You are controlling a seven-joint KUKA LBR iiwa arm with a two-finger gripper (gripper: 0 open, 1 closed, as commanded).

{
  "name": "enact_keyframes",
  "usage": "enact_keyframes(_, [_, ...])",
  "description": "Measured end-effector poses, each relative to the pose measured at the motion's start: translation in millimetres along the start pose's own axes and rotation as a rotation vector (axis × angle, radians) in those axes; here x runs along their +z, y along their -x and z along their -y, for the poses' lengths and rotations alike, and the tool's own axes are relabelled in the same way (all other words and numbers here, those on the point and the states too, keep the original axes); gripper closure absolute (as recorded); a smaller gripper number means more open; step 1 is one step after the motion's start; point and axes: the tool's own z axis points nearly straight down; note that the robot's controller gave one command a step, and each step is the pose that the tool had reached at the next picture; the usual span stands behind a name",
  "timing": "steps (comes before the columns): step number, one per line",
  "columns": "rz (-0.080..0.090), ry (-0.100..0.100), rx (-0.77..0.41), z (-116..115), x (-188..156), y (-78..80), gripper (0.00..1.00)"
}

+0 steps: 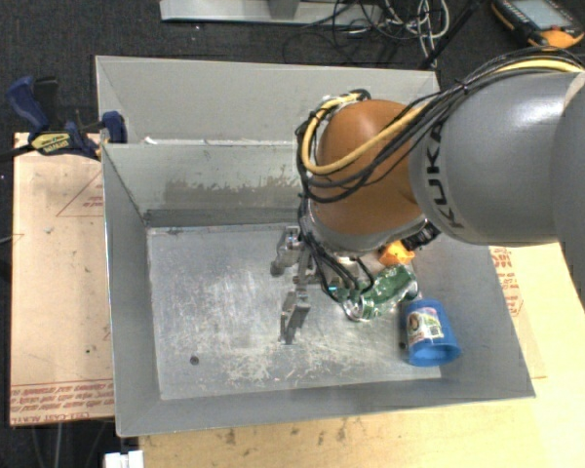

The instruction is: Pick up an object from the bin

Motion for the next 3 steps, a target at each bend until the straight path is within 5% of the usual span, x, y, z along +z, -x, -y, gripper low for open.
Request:
enact_keyframes(1, [0.003, 0.002, -0.057, 11.3, 7.3, 5.6, 0.0])
enact_keyframes(2, [-0.001, -0.001, -0.108, 49.1, 4.2, 16.7, 0.0])
enact_keyframes(3, [0.006, 0.0, 0.061, 63.1, 27.3, 34.7, 0.0])
